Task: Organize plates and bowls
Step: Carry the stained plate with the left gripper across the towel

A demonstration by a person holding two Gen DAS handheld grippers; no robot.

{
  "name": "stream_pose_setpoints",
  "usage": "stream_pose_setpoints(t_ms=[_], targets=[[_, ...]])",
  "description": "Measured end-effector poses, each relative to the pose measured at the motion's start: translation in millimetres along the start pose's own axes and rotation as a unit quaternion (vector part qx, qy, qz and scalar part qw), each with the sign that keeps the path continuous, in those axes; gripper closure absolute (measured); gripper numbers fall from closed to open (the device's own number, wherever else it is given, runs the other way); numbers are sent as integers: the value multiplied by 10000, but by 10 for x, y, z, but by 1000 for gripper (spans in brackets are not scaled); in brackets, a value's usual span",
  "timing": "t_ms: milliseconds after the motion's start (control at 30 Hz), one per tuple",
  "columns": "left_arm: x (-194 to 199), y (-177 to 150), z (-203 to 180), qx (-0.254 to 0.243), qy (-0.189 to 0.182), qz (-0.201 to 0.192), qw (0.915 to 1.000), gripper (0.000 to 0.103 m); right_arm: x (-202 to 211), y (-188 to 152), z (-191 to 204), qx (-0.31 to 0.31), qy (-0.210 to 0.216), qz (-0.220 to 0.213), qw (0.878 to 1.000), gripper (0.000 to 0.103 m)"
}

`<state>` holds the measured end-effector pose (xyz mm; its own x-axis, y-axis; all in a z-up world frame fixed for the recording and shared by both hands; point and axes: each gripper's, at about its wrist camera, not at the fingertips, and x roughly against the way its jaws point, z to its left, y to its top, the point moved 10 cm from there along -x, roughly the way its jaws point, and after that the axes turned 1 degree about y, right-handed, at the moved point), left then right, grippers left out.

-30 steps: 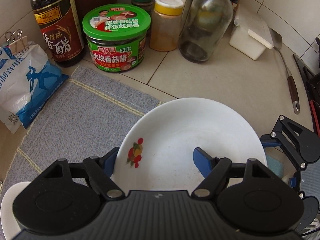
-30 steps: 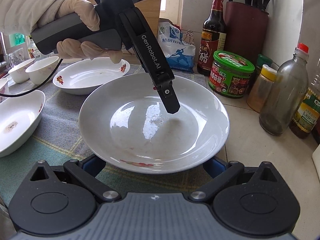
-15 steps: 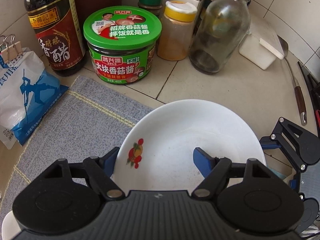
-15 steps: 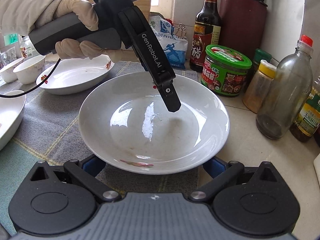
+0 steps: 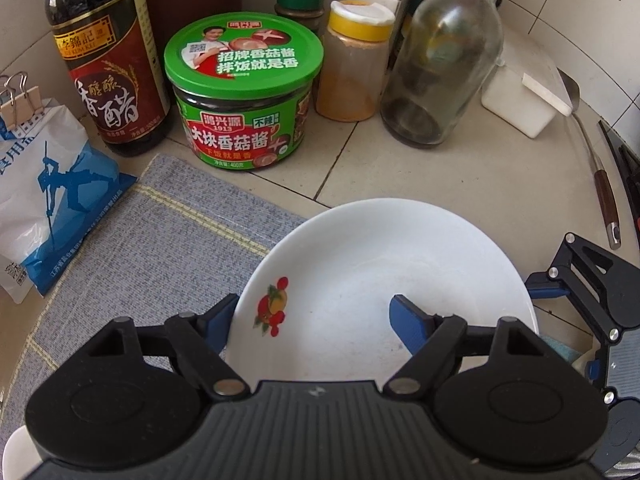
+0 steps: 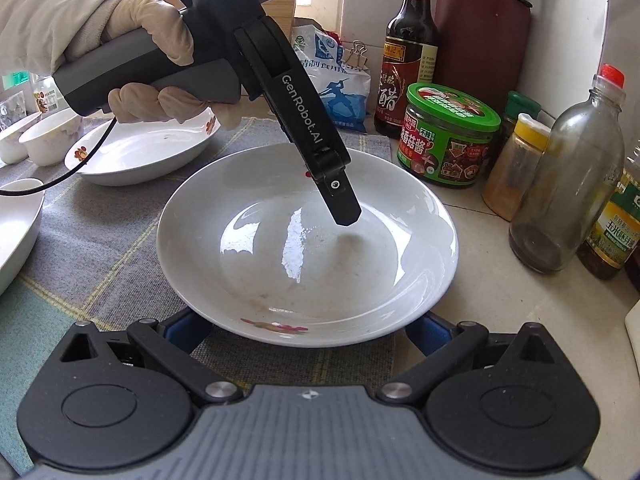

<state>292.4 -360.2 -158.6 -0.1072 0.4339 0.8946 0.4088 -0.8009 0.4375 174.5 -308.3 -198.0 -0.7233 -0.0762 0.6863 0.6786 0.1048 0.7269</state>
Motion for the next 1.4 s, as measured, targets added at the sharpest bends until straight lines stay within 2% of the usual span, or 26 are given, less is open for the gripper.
stream_pose_setpoints(t_ms=[333,533,733,900,1100,1200,1400], targets=[[531,-159,-22,186,416,-523,9976,14,215,-65,61,-203,-89,113,9997,0],[999,-425,-49,586,803,-847,9914,11,345,-145,185,-321,136,99,9993,0],[1389,-999,-46,1231,1207,-1018,9797,10,403,-147,488,-337,669,-9,9972,0],[1603,-1604,-47,1540,1667,-945,9693,10,485,-116,816,-320,842,-117,9959,0],[1839,-2208,-52,1910,1924,-1026,9571,10,572,-180,1321,-221,931,-76,9954,0],[1933,-2500,-70,2103,1971,-1087,9514,10,607,-257,1560,-134,862,-51,9962,0],[2058,-2867,-64,2372,1827,-1228,9462,10,641,-381,1974,-14,839,30,9965,0]])
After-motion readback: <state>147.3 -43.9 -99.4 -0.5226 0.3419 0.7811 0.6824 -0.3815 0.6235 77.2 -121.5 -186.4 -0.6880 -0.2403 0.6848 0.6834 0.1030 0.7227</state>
